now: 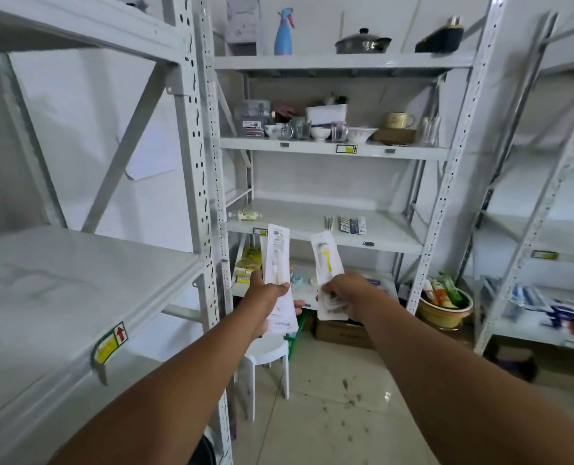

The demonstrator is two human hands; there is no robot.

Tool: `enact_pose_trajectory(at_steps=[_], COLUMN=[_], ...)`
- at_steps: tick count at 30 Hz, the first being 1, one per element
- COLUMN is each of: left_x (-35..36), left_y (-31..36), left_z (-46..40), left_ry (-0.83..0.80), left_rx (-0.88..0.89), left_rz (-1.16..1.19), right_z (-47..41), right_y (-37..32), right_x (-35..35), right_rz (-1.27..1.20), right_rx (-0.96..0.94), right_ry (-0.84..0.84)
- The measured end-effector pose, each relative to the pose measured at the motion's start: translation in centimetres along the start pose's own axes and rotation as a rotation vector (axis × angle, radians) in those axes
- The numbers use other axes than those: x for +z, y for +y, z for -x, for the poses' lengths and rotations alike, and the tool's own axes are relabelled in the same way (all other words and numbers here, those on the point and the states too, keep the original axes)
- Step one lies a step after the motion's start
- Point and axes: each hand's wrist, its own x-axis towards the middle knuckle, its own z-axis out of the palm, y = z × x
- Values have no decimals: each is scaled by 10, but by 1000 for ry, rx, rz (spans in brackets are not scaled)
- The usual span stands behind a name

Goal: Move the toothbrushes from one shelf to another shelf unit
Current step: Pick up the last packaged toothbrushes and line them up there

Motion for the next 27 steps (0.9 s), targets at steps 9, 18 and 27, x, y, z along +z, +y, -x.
enact_pose_trajectory(at_steps=[9, 18, 27], left_x=[41, 92, 145], left_y=[-17, -2, 3], left_z=[-70, -170, -264], left_ry=[-72, -95, -48], left_rx=[-74, -46, -73], left_rz=[19, 30, 1], right_z=[-67, -172, -253], right_y=[14, -8, -20], right_x=[-36, -76, -119], right_rz=[-17, -116, -145], right_rx=[42, 38, 46], right_ry=[96, 71, 61])
